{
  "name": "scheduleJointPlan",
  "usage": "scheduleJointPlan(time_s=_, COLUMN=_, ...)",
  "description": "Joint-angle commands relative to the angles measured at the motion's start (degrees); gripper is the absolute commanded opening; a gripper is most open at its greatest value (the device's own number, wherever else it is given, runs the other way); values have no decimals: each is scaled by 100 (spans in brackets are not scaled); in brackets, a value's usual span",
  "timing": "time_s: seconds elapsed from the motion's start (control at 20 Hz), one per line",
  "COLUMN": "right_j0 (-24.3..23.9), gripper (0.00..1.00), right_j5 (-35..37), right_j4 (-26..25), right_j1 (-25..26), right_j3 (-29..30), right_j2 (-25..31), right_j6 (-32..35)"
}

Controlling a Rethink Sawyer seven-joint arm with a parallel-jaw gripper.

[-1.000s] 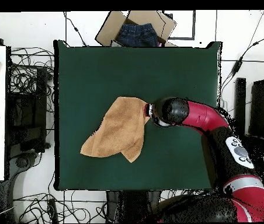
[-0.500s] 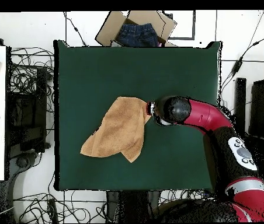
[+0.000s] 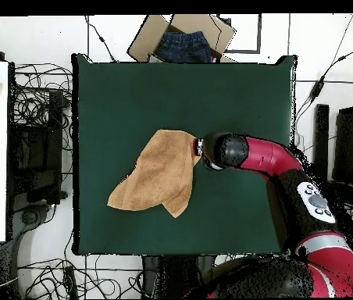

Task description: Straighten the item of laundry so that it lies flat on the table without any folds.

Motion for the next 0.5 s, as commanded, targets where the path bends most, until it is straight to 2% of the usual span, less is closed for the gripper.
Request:
scheduleJointPlan(time_s=0.05, right_j0=177, gripper=100, right_j5=-483, right_j4=-453, right_j1=414, right_j3=223, right_j2=349, right_j6=-122)
scheduleJointPlan(time_s=0.5, right_j0=124, gripper=100, right_j5=-676, right_j4=-583, right_j1=746, right_j3=42, right_j2=441, right_j6=-159)
